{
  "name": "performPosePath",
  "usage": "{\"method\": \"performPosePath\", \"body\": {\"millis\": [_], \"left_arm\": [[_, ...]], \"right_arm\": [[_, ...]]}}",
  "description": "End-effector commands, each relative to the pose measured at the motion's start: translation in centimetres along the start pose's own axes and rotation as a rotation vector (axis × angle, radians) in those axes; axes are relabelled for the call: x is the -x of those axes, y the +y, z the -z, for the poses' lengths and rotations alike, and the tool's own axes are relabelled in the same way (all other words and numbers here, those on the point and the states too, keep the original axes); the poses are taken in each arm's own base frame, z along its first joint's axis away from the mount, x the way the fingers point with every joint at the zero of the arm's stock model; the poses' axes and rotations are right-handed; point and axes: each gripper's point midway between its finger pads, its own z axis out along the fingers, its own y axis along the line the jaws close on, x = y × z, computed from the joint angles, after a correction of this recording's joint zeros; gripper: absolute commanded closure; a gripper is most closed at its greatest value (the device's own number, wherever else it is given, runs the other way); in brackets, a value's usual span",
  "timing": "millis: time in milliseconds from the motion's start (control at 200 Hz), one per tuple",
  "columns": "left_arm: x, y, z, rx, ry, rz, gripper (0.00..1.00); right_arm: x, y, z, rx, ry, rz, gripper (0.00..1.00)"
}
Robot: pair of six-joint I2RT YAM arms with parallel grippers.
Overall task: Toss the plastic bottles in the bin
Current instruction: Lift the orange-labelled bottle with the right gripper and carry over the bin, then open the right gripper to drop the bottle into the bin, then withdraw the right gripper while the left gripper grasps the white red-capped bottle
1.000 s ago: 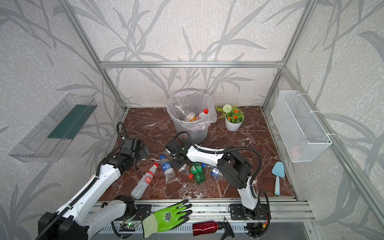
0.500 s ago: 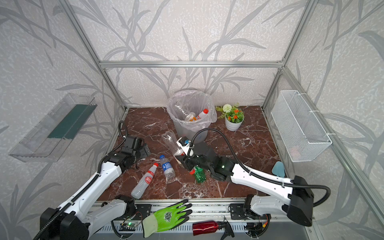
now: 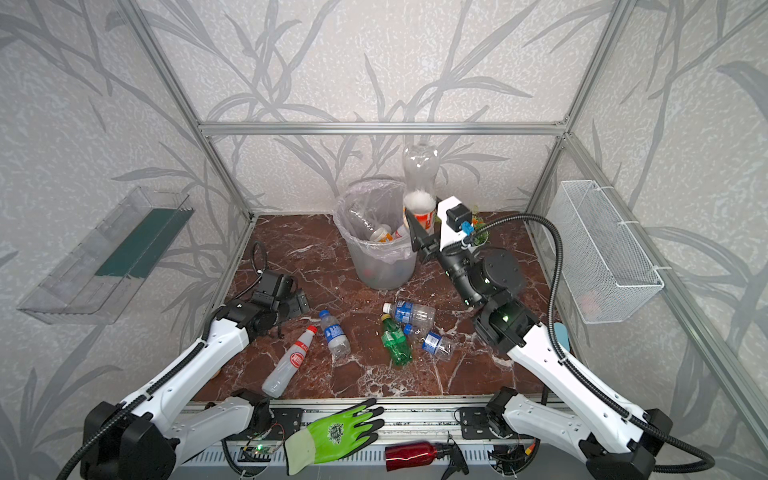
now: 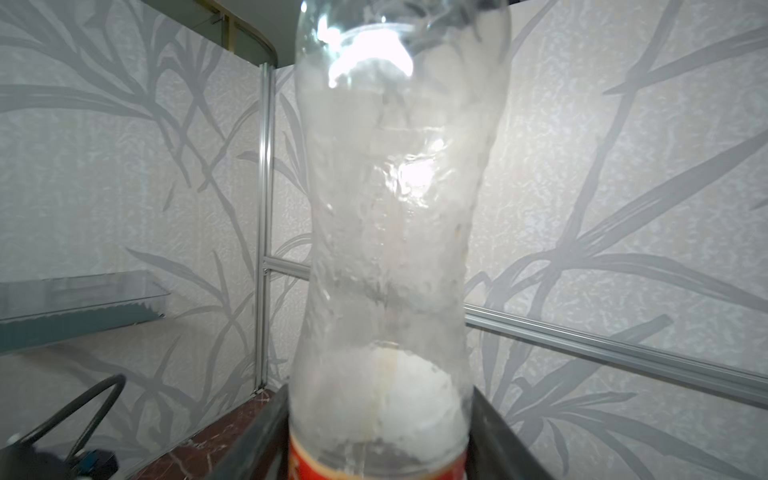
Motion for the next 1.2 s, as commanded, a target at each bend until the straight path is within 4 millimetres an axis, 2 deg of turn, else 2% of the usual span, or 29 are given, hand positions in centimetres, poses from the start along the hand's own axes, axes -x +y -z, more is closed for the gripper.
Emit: {"method": "performPosePath", "body": {"millis": [0, 25, 70, 95, 140, 205, 265, 350, 390, 465, 605, 725, 910, 1015, 1200], "left_arm": [[0.0, 0.4, 0.3, 0.042, 0.001, 0.007, 0.01], [-0.1, 0.4, 0.3, 0.044, 0.001, 0.004, 0.01], [-0.1, 0.5, 0.4, 0.050, 0.001, 0.008, 0.01], [-0.2, 0.5, 0.4, 0.052, 0.001, 0.007, 0.01], [-0.1, 0.7, 0.5, 0.056, -0.001, 0.006, 0.01], [-0.3, 1.1, 0.7, 0.073, 0.007, 0.002, 0.01], [-0.6, 1.6, 1.0, 0.096, 0.017, -0.002, 0.01], [-1.3, 2.5, 1.1, 0.124, 0.036, 0.009, 0.01], [-1.7, 2.7, 1.2, 0.125, 0.045, 0.016, 0.01], [-2.8, 2.9, 1.1, 0.123, 0.072, 0.025, 0.01], [-4.9, 3.3, 1.0, 0.141, 0.123, 0.016, 0.01], [-6.6, 3.8, 0.5, 0.155, 0.164, 0.021, 0.01], [-8.2, 3.5, -0.5, 0.139, 0.220, 0.019, 0.03], [-8.8, 3.3, -0.8, 0.133, 0.246, 0.012, 0.07], [-9.7, 2.9, -1.2, 0.111, 0.285, -0.011, 0.11]], "right_arm": [[-3.1, 1.4, -4.4, 0.097, 0.059, -0.047, 0.37], [-4.8, 1.8, -5.7, 0.117, 0.100, -0.049, 0.35], [-6.9, 2.3, -7.7, 0.140, 0.164, -0.054, 0.33], [-9.0, 2.5, -8.8, 0.148, 0.222, -0.057, 0.30], [-11.7, 2.4, -10.4, 0.148, 0.303, -0.051, 0.25], [-15.3, 1.2, -11.6, 0.094, 0.414, -0.021, 0.22], [-17.0, -0.4, -11.7, 0.045, 0.468, -0.006, 0.17], [-17.6, -2.3, -11.1, 0.000, 0.488, 0.000, 0.08], [-17.2, -3.1, -10.6, -0.017, 0.483, 0.004, 0.05], [-16.1, -4.1, -9.8, -0.031, 0.472, 0.016, 0.04], [-14.2, -4.8, -8.1, -0.052, 0.462, 0.052, 0.03], [-14.1, -5.4, -6.2, -0.075, 0.468, 0.035, 0.03], [-15.7, -7.6, -3.5, -0.142, 0.510, -0.009, 0.03], [-16.8, -9.0, -1.3, -0.195, 0.537, -0.028, 0.03], [-19.9, -11.5, 3.5, -0.295, 0.612, -0.099, 0.03]]}}
